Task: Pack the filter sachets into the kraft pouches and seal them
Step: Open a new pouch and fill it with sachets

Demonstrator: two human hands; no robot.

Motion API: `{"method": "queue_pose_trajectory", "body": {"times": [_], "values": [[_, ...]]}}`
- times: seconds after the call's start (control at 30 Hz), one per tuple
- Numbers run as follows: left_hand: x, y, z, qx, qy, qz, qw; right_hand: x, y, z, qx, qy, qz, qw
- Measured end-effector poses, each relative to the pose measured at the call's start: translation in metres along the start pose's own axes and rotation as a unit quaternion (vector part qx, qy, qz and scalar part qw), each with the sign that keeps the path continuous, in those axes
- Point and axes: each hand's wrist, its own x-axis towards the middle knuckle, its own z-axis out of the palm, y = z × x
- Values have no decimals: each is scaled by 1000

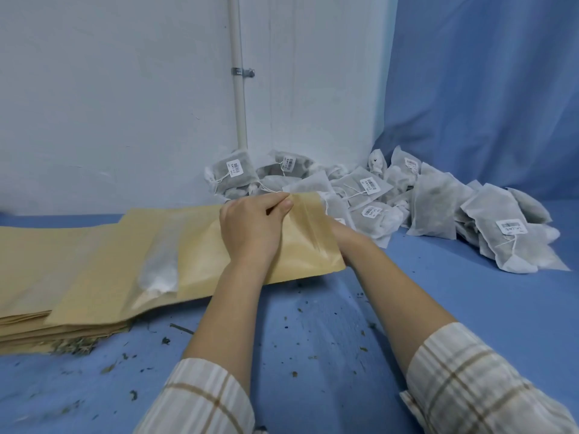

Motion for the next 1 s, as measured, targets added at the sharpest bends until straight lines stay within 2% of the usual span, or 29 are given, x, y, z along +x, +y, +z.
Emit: {"method": "queue_pose_trajectory", "body": {"times": [0.07,0.2,0.27,0.3,0.33,0.37,0.4,0.43,0.47,0.5,0.53,0.63,0.7,0.77,0.83,0.93,1.0], "values": [[0,1,1,-8,-21,7,1000,3,2,3,21,-20,25,999],[0,-3,0,13,-35,8,999,8,4,14,47,36,24,998],[1,-7,-3,29,-6,14,999,7,3,16,57,31,-25,998],[2,-8,-5,38,21,17,999,9,5,15,37,26,-75,996],[3,-9,-7,53,50,21,997,11,8,11,-12,53,-131,990],[4,-9,-8,71,75,24,994,13,11,7,-82,119,-173,974],[5,-9,-9,87,92,25,992,17,15,0,-172,212,-195,942],[5,-10,-10,98,99,23,990,19,20,-6,-277,296,-189,894],[5,-10,-10,104,100,20,989,24,28,-11,-377,340,-166,846],[5,-11,-10,104,99,16,990,26,34,-16,-448,345,-137,813],[5,-12,-10,102,97,14,990,27,39,-19,-484,332,-112,802],[4,-15,-10,108,92,14,990,26,40,-24,-466,320,-126,815],[6,-16,-11,109,89,8,990,21,31,-29,-345,341,-180,856],[9,-18,-13,90,89,-6,992,14,21,-37,-186,276,-220,917],[11,-18,-14,74,85,-20,993,4,17,-44,-129,157,-222,954],[11,-15,-12,41,65,-28,997,-6,12,-44,-190,-12,-216,958],[10,-11,-10,7,39,-14,999,-10,8,-32,-223,-84,-189,953]]}}
